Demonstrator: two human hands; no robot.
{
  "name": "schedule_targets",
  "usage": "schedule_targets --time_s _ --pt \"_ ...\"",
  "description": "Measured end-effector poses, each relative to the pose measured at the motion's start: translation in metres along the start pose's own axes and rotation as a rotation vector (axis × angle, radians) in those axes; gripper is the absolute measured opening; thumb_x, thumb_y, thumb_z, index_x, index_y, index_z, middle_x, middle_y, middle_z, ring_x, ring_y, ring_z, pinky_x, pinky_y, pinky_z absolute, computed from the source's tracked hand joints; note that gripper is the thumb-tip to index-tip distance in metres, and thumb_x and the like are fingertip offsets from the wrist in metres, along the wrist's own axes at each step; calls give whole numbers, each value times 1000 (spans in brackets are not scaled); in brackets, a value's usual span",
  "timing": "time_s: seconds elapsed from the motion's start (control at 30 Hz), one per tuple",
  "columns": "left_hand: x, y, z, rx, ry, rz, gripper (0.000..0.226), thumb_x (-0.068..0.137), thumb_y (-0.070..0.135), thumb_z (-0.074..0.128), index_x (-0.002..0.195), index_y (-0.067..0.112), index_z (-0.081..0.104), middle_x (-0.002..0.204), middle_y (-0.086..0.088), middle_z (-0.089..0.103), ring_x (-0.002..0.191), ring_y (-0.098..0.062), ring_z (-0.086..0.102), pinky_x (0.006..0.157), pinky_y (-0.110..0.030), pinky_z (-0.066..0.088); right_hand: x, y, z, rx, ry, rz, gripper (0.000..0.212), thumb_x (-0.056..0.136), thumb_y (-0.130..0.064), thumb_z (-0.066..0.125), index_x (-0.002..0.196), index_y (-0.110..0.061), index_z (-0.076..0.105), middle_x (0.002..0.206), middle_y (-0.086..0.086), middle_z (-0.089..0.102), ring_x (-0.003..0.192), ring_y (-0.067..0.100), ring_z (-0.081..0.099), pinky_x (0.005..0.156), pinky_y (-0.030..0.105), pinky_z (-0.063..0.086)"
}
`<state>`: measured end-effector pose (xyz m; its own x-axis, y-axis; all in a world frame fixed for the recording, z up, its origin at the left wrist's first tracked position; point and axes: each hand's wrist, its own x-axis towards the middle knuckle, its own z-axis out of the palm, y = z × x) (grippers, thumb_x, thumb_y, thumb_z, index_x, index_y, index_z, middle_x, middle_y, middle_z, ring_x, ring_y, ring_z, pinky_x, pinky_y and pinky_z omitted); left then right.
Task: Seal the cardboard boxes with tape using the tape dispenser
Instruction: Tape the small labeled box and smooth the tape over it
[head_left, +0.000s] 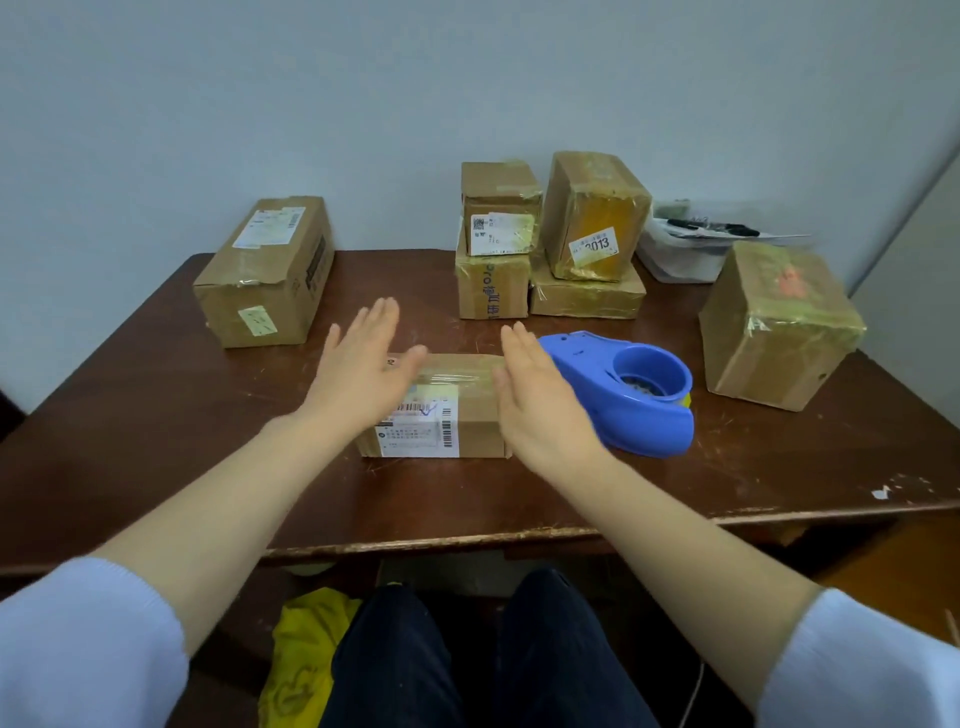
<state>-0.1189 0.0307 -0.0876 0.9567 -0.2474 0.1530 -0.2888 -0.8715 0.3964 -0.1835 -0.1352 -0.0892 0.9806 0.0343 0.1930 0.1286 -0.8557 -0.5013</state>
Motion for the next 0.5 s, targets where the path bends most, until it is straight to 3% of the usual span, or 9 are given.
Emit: schedule_targets --time_s 0.07,0.13,0.2,0.27,0.4,0.5 --pt "-10 -8 6 -82 123 -101 55 103 31 30 151 9 16 159 -6 13 147 -19 8 118 -35 6 9 -10 19 81 -32 76 52 104 -17 26 151 -6 6 160 9 0 147 19 -2 116 27 0" --pt "-16 -12 15 -108 114 -173 51 103 30 27 148 5 24 157 -11 22 144 -25 19 115 -36 18 16 -14 34 86 -43 145 54 104 -14 27 151 -3 3 160 13 -3 147 22 -4 118 32 2" --pt "-19 -11 24 -194 101 -241 48 103 32 28 141 3 34 148 -14 38 133 -31 38 100 -37 32 19 -17 42 61 -47 195 56 103 -12 29 150 -2 2 159 15 -3 147 24 -4 120 33 6" --pt "-18 -8 29 -257 137 -286 47 103 33 31 138 2 37 134 -15 50 121 -33 48 86 -35 35 19 -17 45 14 -44 216 63 99 -4 37 150 0 0 159 17 -3 147 24 -2 119 31 9" --pt "-16 -6 33 -304 177 -395 58 102 36 34 149 4 23 142 -15 45 132 -30 40 101 -38 35 18 -13 44 4 -23 245 68 94 6 40 150 -1 3 159 15 1 147 20 5 116 25 14" --pt "-14 -7 33 -344 185 -432 57 102 35 35 148 4 26 144 -15 44 134 -30 38 105 -39 33 18 -11 41 62 -5 278 66 94 6 39 151 -4 9 159 12 10 142 23 27 107 26 31"
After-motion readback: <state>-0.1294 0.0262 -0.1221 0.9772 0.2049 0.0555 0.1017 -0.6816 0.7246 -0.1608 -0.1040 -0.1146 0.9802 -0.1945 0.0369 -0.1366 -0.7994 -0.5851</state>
